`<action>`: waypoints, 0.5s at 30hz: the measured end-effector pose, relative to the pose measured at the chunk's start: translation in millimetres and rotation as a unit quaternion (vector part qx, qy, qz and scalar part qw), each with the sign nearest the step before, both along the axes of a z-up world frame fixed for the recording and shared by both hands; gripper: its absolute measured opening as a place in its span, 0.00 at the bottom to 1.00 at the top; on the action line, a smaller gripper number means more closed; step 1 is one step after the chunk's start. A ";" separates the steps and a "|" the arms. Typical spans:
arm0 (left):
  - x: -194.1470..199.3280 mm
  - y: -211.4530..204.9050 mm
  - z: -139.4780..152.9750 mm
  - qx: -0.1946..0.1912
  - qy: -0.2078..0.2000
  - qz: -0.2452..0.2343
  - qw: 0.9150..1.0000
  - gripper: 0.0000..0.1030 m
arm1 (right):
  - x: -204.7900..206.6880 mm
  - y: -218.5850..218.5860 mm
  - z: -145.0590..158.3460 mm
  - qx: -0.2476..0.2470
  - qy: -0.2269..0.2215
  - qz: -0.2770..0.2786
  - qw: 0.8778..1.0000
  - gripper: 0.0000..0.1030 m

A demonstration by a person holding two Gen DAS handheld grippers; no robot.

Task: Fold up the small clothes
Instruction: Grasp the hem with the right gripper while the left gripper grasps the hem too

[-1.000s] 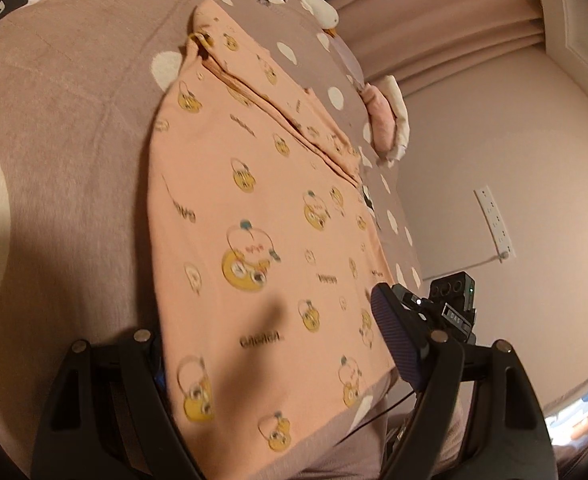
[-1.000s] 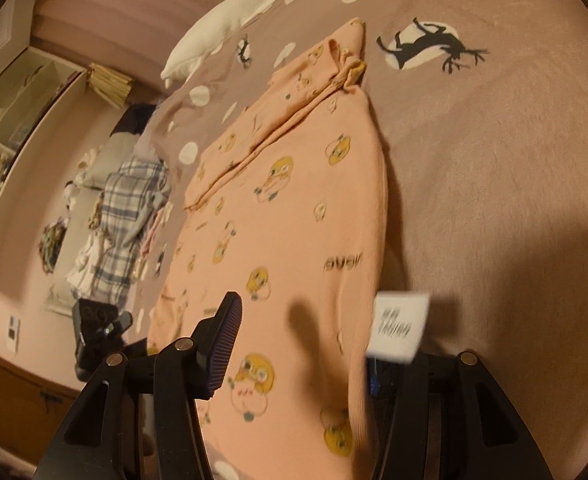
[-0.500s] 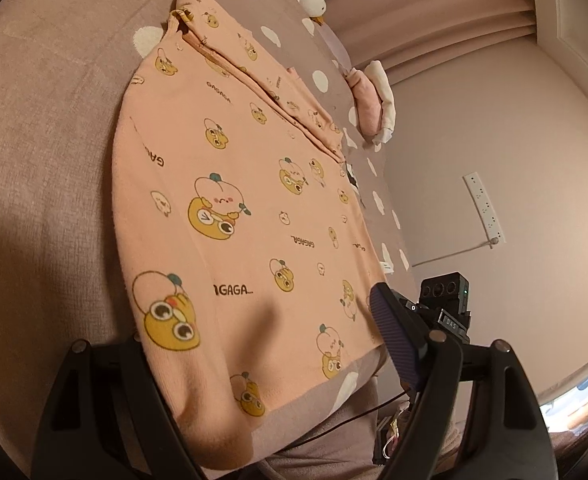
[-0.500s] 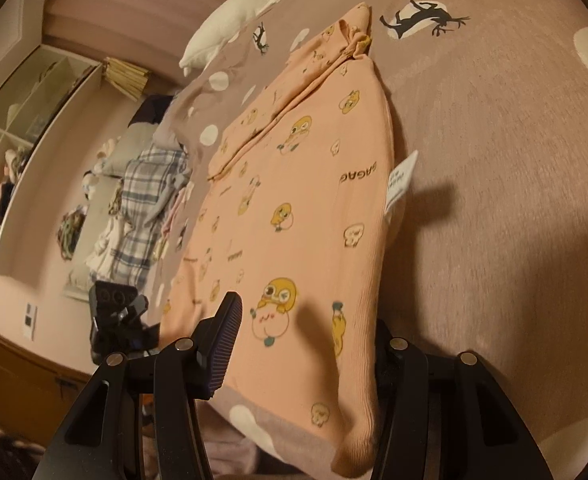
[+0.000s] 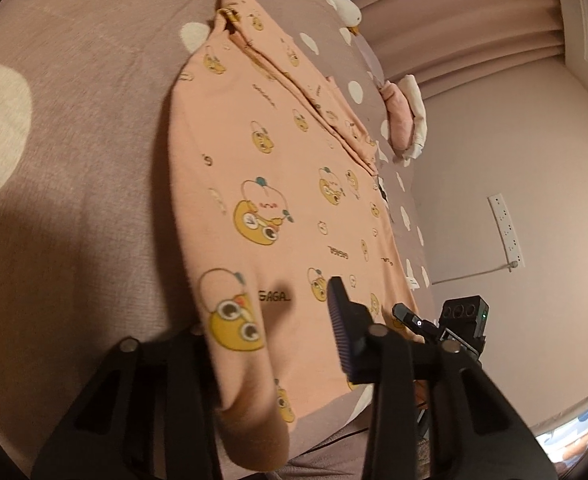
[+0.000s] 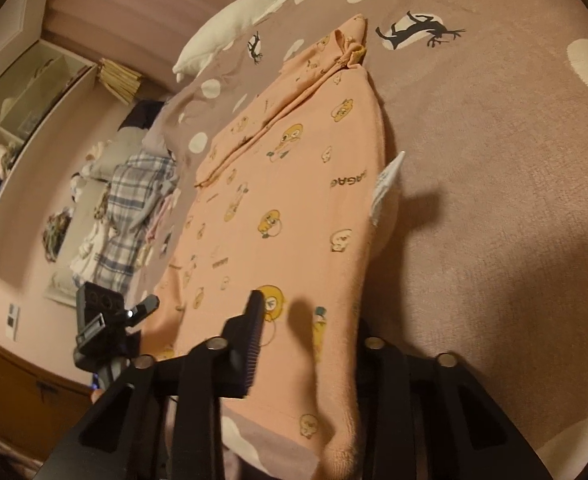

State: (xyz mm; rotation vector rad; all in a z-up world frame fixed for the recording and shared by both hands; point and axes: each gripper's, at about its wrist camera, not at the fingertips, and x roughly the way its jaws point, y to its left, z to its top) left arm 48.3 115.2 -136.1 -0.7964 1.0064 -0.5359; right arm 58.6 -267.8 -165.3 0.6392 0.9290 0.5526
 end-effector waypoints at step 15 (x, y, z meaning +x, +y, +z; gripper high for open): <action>1.9 16.7 -0.6 -0.048 0.005 0.011 0.999 0.17 | -2.9 5.5 12.7 0.005 -0.047 0.002 0.999 0.13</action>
